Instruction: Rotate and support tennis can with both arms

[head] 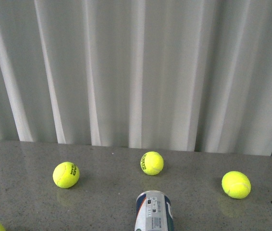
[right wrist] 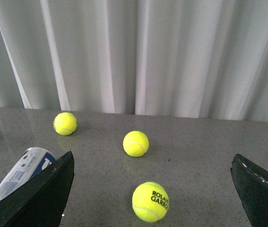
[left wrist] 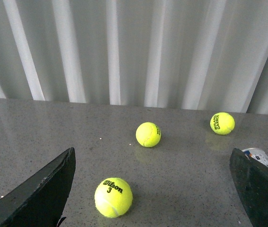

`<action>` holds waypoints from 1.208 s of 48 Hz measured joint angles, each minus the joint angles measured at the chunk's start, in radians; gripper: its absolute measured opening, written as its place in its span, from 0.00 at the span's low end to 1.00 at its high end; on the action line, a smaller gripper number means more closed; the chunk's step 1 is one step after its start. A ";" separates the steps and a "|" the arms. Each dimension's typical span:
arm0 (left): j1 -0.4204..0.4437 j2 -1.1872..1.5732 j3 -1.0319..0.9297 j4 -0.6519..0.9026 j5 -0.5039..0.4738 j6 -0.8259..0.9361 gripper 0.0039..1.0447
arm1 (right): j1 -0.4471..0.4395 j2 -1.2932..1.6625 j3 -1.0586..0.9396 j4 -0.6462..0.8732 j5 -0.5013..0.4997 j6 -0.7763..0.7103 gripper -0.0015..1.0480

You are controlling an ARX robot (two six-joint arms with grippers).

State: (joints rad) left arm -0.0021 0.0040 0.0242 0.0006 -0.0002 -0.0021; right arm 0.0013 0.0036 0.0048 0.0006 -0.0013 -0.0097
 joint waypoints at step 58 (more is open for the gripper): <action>0.000 -0.001 0.000 0.000 0.000 0.000 0.94 | 0.313 1.062 0.444 -0.027 -0.077 0.217 0.93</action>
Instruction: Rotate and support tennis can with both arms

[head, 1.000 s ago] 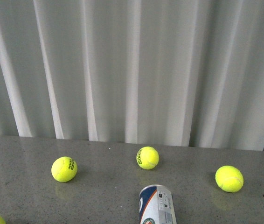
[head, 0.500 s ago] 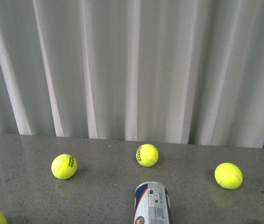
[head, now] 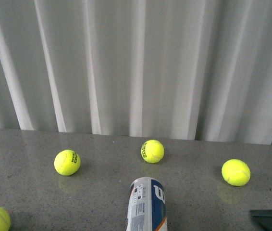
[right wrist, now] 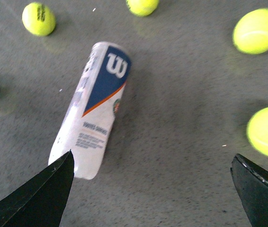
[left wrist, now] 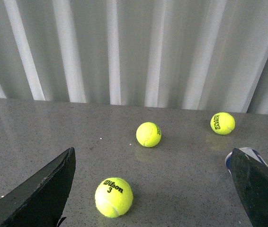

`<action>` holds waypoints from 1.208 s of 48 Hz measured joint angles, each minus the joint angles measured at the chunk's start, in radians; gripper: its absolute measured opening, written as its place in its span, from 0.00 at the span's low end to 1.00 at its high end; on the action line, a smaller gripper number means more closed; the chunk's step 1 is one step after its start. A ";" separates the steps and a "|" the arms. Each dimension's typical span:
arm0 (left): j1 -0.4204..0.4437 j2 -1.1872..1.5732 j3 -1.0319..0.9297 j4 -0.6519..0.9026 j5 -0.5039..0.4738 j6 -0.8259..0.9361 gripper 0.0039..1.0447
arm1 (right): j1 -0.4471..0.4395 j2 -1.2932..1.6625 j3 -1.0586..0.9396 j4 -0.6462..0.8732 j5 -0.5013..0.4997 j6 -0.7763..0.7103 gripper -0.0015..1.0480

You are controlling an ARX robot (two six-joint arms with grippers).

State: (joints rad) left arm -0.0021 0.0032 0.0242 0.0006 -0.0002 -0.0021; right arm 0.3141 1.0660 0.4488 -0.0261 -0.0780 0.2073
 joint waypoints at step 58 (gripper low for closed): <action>0.000 0.000 0.000 0.000 0.000 0.000 0.94 | 0.123 0.912 0.590 -0.035 -0.087 0.286 0.93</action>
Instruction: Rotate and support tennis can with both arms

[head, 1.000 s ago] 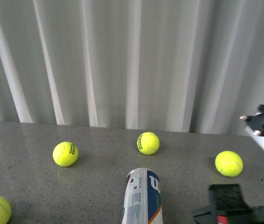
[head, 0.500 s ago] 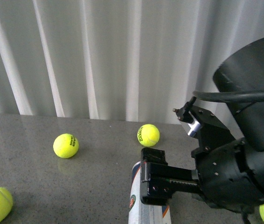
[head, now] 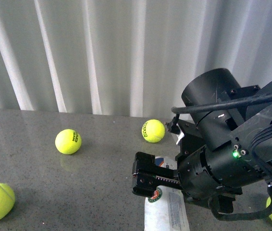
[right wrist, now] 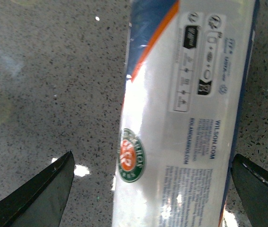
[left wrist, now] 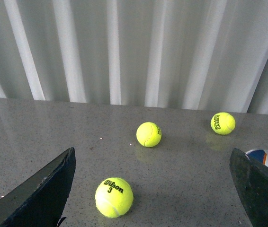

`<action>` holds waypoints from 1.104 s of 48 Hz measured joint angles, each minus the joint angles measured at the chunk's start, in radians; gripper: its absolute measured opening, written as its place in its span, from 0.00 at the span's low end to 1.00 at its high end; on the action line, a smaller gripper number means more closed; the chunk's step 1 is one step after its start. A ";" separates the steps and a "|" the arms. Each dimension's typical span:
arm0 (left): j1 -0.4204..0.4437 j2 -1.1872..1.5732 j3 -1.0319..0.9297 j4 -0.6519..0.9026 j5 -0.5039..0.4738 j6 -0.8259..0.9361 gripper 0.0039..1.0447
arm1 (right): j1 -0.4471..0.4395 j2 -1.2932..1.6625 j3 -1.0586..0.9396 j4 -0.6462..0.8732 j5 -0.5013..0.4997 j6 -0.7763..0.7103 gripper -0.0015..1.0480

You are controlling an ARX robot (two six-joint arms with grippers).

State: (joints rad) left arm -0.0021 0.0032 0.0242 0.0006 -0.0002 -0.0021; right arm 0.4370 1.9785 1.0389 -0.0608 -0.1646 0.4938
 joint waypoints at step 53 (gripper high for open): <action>0.000 0.000 0.000 0.000 0.000 0.000 0.94 | -0.040 0.008 -0.063 0.050 -0.014 -0.853 0.23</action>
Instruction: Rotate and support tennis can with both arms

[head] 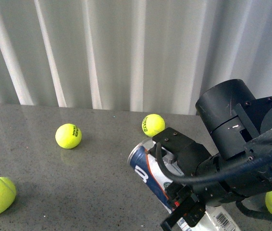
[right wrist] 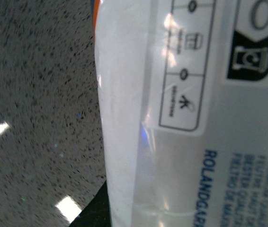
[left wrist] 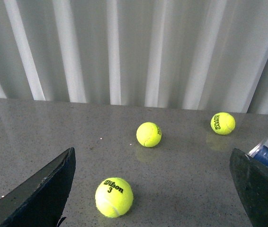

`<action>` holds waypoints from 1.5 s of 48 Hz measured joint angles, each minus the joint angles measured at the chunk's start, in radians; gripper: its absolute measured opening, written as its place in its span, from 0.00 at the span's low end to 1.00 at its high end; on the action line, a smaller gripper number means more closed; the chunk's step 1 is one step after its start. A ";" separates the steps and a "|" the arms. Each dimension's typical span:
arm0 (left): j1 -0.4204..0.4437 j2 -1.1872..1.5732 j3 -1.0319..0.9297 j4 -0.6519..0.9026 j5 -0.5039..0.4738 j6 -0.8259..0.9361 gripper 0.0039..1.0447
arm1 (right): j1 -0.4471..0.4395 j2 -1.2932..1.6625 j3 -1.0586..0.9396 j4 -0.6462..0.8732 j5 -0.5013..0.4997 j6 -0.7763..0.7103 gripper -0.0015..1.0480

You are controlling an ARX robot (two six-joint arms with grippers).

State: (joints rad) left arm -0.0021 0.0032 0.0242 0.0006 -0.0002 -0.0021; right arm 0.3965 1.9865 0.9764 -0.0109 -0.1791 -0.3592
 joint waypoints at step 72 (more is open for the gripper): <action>0.000 0.000 0.000 0.000 0.000 0.000 0.94 | -0.013 0.089 -0.008 0.043 -0.137 -1.018 0.86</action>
State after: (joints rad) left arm -0.0021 0.0032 0.0242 0.0006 -0.0002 -0.0021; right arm 0.3836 2.0758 0.9684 0.0319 -0.3157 -1.3773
